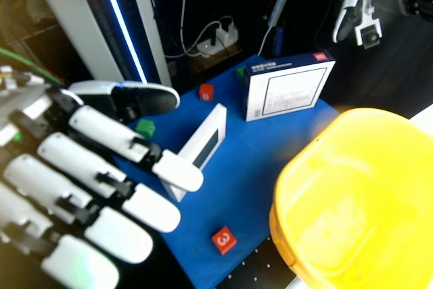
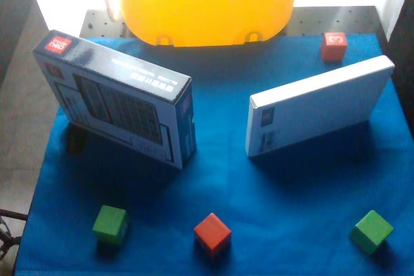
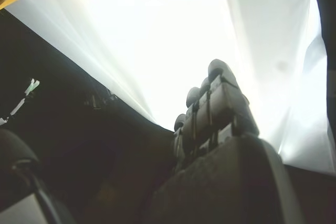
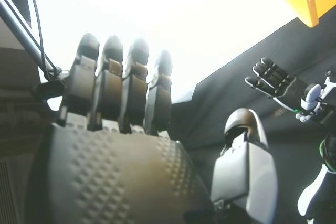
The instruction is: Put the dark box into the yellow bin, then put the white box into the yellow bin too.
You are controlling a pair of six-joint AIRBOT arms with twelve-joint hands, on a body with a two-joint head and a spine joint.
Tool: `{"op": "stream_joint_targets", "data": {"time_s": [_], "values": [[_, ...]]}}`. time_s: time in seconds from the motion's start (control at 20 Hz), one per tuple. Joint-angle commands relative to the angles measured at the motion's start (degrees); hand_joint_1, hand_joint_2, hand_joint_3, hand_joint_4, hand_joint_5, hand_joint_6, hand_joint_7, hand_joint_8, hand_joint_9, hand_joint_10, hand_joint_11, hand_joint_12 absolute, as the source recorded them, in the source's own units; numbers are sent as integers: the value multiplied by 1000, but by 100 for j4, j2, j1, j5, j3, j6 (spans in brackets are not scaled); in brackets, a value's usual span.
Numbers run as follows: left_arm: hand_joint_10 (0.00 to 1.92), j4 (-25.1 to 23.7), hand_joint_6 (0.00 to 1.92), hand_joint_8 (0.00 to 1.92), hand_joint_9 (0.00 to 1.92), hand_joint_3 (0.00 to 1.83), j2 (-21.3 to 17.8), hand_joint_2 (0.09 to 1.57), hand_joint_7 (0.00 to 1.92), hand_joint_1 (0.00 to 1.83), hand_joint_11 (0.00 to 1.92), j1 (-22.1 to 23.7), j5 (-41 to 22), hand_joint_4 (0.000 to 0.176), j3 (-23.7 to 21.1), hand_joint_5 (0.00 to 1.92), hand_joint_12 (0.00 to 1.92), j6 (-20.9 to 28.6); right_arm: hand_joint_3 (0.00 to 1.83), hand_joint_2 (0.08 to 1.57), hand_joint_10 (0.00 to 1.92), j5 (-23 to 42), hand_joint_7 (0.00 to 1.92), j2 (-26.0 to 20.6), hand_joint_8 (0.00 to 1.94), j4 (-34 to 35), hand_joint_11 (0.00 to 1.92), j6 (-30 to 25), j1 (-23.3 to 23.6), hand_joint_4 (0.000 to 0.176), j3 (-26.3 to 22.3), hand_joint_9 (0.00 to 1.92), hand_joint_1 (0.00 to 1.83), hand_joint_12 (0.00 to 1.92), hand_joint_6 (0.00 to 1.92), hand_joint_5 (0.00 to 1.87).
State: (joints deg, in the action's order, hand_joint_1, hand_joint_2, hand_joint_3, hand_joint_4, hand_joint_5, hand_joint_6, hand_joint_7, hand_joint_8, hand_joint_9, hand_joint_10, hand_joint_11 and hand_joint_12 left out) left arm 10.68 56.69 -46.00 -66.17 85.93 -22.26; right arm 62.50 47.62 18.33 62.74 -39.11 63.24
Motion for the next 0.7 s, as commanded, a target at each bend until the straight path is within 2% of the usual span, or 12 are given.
{"op": "stream_joint_targets", "data": {"time_s": [0.0, 0.15, 0.25, 0.35, 0.45, 0.5, 0.65], "values": [[3, 166, 1, 1, 213, 0, 8, 1087, 239, 44, 62, 66, -697, 72, 44, 252, 350, 53, 13, 1081, 28, 640, 285, -9, 10, -34, 76, -23, 75, 0, 47, 270, 161, 214, 2, 343], [3, 68, 1, 0, 219, 0, 7, 1081, 239, 57, 60, 65, -632, 58, 79, 255, 340, 141, 2, 1119, 5, 638, 286, -9, 2, -34, 119, -23, 75, 0, 48, 280, 162, 195, 0, 323], [0, -11, 0, 0, 204, 0, 7, 1079, 221, 33, 53, 65, -608, 70, 108, 231, 324, 249, 0, 1099, 3, 638, 290, -9, 3, -33, 97, -23, 75, 0, 46, 278, 187, 177, 3, 332], [0, -166, 0, 0, 201, 0, 1, 1046, 215, 71, 63, 65, -538, 69, 155, 224, 319, 409, 2, 1066, 1, 637, 322, -8, 3, -32, 123, -24, 75, 0, 45, 283, 202, 151, 2, 341], [0, -400, 0, 0, 160, 0, -24, 1031, 168, 94, 50, 65, -464, 77, 202, 187, 305, 648, 2, 1068, 0, 624, 321, -8, 1, -32, 123, -24, 75, 0, 46, 277, 225, 144, 2, 344], [0, -550, 0, 0, 141, 0, -61, 1026, 147, 111, 28, 65, -435, 66, 201, 151, 292, 752, 0, 1062, 0, 617, 318, -8, 0, -32, 121, -24, 74, 0, 45, 268, 242, 139, 1, 336], [0, -870, 0, 0, 104, 0, -193, 915, 98, 194, 7, 54, -390, 65, 92, 83, 158, 805, 0, 1048, 1, 609, 324, -8, 1, -16, 131, -24, 74, 0, 43, 270, 262, 134, 3, 346]]}}
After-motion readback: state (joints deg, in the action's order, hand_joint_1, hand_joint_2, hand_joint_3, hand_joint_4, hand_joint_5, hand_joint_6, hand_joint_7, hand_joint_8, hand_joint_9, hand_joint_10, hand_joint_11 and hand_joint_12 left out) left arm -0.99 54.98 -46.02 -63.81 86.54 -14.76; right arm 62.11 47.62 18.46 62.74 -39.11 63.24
